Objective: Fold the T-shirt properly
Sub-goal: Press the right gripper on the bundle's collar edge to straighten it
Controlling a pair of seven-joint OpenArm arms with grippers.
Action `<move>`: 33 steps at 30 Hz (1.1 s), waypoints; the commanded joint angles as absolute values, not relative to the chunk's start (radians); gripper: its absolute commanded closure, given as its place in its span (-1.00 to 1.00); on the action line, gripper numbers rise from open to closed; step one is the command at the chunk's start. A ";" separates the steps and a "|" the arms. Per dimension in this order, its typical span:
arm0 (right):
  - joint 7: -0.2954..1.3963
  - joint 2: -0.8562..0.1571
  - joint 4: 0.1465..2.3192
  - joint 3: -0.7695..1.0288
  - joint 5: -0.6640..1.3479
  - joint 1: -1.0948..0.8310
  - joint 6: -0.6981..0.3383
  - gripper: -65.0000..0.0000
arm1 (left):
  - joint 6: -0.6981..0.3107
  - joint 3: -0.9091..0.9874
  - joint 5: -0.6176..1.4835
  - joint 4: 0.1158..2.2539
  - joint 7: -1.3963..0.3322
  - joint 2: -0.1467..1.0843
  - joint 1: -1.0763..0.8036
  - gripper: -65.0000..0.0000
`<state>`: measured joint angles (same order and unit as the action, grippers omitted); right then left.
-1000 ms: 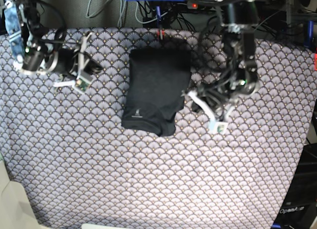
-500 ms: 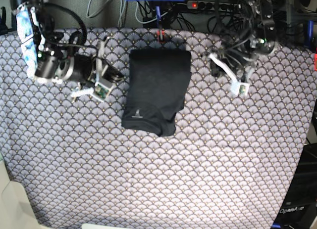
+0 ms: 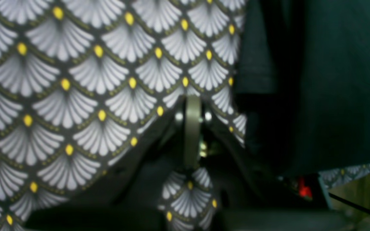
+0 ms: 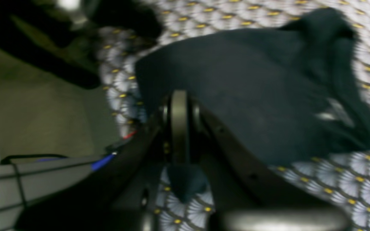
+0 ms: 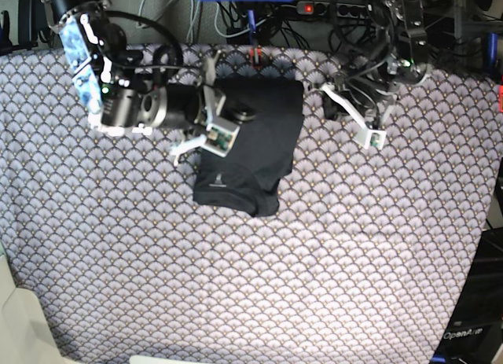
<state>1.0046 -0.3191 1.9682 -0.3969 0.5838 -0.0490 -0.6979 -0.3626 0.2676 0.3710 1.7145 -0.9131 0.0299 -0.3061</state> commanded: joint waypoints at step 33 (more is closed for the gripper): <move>0.653 -0.461 1.718 -0.489 0.595 -0.028 -0.698 1.00 | -0.364 0.275 0.381 1.765 -0.901 0.024 -0.338 1.00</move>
